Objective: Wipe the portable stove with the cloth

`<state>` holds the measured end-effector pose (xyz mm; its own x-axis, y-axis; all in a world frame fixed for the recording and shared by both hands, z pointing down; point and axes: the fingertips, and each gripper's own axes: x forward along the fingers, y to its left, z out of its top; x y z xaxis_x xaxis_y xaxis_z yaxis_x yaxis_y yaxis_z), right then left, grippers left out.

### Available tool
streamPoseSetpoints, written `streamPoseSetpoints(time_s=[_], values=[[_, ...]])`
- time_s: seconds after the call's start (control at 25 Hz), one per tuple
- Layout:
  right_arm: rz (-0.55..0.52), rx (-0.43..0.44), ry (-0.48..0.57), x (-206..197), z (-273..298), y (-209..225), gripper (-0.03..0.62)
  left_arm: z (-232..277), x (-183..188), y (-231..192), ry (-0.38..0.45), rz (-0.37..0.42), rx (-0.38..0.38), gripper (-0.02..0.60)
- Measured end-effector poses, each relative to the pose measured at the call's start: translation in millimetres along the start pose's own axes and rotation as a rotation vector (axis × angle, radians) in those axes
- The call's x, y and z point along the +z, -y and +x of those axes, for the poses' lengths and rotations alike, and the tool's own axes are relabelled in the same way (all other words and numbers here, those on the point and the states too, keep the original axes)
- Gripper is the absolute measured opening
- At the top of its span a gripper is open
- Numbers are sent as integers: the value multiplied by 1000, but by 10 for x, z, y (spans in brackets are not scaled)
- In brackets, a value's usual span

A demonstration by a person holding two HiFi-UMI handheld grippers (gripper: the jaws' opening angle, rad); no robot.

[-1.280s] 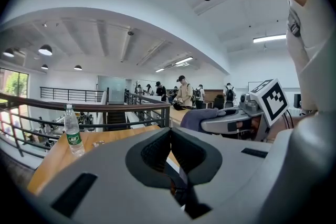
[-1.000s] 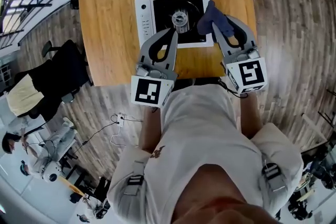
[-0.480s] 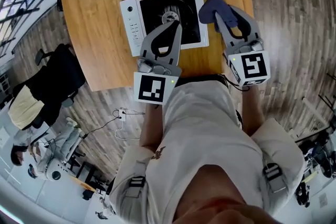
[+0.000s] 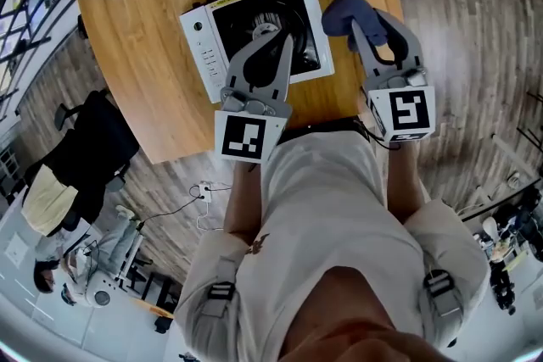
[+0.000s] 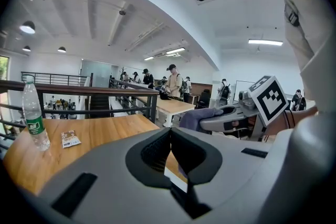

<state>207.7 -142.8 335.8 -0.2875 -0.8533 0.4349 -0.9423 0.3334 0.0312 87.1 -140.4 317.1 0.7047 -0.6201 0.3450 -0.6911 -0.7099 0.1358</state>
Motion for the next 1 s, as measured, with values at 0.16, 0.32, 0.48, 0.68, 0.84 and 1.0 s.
streamPoseSetpoints(time_s=[0.16,0.32,0.48,0.68,0.84,1.0], values=[[-15,-31,-15,-75,40,88,117,110,-80,-10,-20,-5,-18,20],[-28,-34,-51,-227,163,134,117,241,-156,-54,-34,-2,-23,20],[-25,-28,-84,-408,338,153,117,368,-250,-132,-48,-7,-19,20],[-46,-13,-113,-576,562,171,117,503,-379,-174,-73,-12,-25,20],[-57,8,-131,-663,751,166,117,604,-490,-232,-87,-26,-23,20],[-66,41,-143,-741,925,126,117,695,-589,-312,-104,-43,-7,20]])
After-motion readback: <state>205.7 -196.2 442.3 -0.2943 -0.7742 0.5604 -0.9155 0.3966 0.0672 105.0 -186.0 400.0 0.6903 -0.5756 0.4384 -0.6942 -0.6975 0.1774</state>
